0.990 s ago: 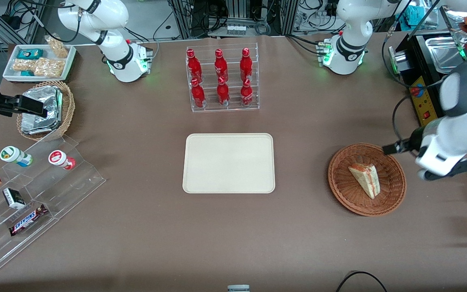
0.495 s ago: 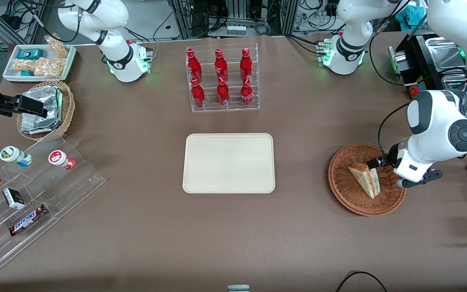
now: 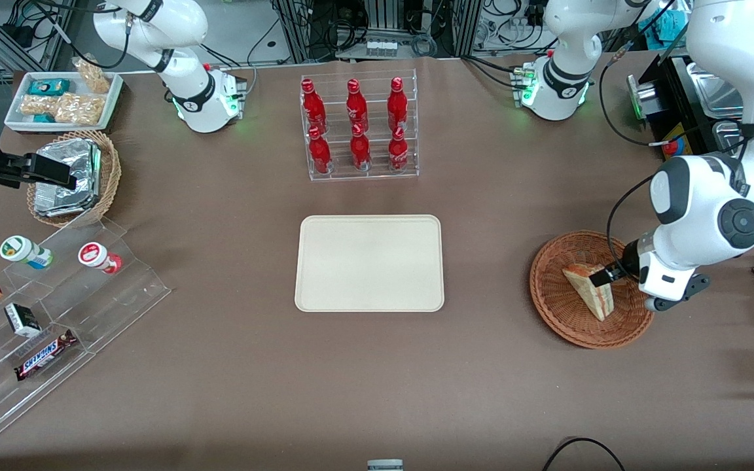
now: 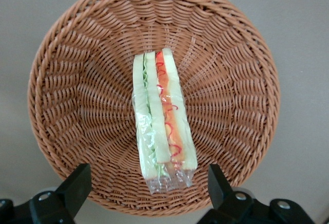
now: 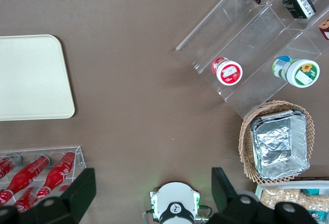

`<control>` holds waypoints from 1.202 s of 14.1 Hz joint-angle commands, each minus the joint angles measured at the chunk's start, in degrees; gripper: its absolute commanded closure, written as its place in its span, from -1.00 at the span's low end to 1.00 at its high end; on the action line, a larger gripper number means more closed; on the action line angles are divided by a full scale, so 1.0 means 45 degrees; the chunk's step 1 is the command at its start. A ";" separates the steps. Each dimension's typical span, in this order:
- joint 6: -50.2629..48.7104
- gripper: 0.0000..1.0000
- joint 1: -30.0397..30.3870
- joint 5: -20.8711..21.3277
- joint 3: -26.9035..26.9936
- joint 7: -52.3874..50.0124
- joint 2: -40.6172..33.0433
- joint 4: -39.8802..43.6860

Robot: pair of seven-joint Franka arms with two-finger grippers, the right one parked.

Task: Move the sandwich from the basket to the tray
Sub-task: 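Lower the left gripper and close it on the wrapped sandwich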

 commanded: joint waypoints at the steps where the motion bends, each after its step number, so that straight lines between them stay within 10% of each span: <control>1: 0.0560 -1.00 0.0078 -0.0093 -0.0092 -0.0268 0.0338 -0.0087; 8: 0.0738 -1.00 0.0097 -0.0074 -0.0072 -0.0326 0.1140 -0.0224; 13: 0.0641 0.54 0.0098 -0.0093 -0.0072 -0.0483 0.1121 -0.0204; 17: 0.0116 0.71 0.0059 -0.0074 -0.0111 -0.0444 0.0634 -0.0049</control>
